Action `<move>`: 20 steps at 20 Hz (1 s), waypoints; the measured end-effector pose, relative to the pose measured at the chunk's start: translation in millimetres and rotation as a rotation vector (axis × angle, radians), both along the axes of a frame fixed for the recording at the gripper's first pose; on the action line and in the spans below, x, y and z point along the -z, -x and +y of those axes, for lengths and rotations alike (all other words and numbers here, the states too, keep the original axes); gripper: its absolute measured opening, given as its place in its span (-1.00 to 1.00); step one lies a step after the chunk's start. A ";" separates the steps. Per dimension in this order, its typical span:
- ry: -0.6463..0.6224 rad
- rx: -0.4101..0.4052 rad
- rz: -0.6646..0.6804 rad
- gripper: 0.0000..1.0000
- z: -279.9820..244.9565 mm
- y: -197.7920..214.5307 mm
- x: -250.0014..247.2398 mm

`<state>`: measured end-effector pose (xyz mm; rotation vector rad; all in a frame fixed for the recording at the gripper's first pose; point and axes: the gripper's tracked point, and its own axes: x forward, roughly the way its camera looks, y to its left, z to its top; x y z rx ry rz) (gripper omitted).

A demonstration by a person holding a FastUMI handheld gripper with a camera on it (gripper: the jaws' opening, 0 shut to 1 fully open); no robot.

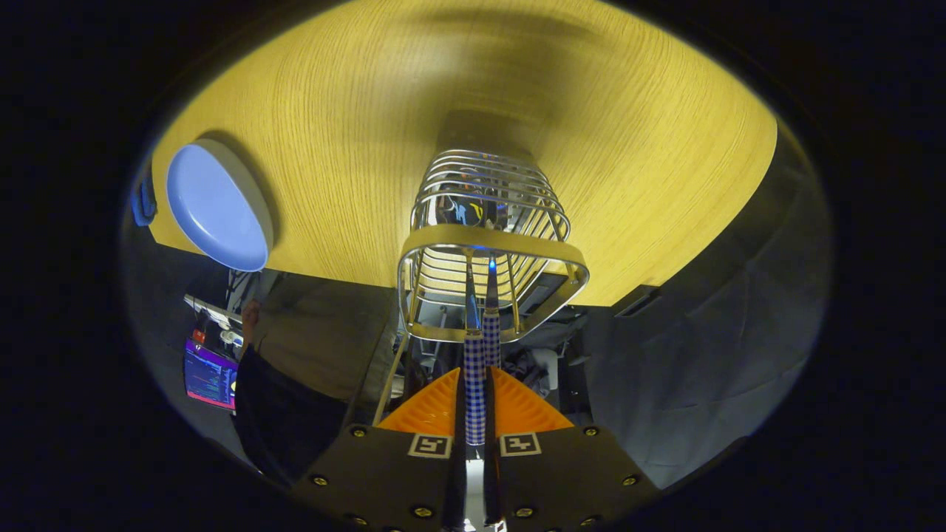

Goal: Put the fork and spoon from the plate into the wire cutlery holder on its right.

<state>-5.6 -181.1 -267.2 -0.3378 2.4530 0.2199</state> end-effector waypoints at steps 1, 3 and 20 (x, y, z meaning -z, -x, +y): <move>0.000 -0.007 -0.007 -0.79 -1.2 1.3 -0.1; -0.003 -0.011 -0.025 -0.54 -3.8 -1.9 -4.2; -0.217 0.055 -0.916 -0.51 39.1 -21.0 -68.1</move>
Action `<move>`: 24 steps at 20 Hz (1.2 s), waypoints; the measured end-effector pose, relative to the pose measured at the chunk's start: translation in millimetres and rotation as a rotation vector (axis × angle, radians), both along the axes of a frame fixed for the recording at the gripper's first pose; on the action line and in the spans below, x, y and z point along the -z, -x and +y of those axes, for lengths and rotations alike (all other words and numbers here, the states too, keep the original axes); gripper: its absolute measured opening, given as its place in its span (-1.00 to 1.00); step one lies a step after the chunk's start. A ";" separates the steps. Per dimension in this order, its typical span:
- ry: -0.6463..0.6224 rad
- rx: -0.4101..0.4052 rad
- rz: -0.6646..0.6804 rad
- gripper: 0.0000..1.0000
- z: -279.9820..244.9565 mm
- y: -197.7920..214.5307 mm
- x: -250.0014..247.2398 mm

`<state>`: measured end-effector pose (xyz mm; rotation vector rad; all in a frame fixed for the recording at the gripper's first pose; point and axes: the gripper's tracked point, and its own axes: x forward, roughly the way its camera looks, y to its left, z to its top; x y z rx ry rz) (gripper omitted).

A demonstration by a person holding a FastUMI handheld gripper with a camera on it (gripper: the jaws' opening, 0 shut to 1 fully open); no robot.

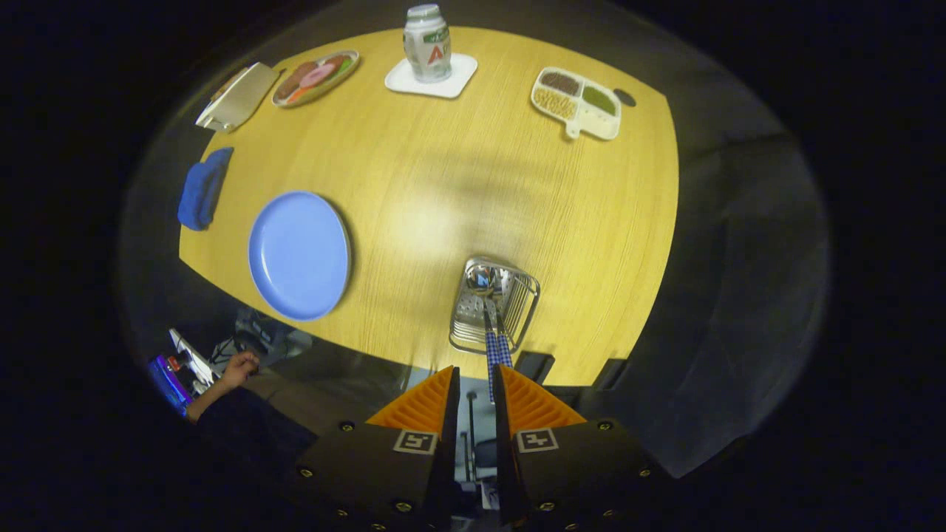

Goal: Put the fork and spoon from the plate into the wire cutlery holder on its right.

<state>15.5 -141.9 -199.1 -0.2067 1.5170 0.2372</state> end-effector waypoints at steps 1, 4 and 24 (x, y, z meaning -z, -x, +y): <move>-0.037 0.031 -0.084 -0.51 10.6 1.2 -7.6; -0.102 0.077 -0.340 -0.51 35.8 0.7 -34.3; -0.261 0.150 -1.396 -0.24 119.6 18.7 -198.0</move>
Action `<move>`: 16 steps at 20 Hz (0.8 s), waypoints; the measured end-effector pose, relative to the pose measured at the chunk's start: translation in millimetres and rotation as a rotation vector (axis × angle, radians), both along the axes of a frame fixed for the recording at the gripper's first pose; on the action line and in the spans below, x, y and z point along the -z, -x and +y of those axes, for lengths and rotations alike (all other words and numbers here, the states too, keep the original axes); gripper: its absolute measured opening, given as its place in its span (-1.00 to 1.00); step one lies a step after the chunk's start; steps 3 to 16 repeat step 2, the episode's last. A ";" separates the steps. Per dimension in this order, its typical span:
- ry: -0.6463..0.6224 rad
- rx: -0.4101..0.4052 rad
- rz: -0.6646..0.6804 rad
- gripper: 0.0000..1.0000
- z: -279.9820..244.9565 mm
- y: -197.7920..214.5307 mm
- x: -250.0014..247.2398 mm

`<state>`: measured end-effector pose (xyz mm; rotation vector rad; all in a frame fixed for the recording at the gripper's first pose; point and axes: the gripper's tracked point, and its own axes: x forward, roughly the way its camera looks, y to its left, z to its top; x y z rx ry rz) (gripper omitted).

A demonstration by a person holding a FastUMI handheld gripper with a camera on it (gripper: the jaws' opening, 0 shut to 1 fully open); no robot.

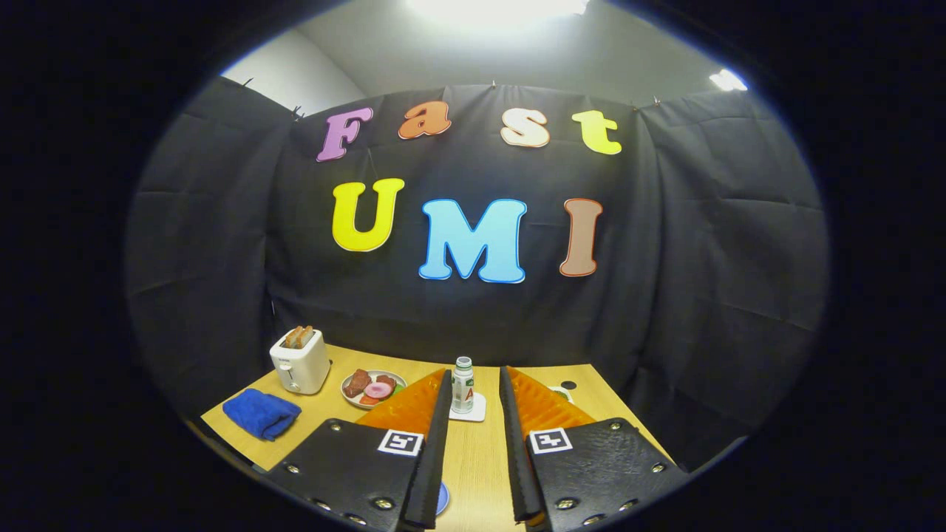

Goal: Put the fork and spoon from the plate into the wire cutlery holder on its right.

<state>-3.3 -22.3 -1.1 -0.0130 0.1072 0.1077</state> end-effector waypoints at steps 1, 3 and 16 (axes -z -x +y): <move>0.003 -0.012 -0.006 -0.24 6.3 -0.7 2.2; 0.012 -0.027 -0.007 -0.24 11.8 0.6 7.1; 0.012 -0.027 -0.007 -0.24 11.8 0.6 7.1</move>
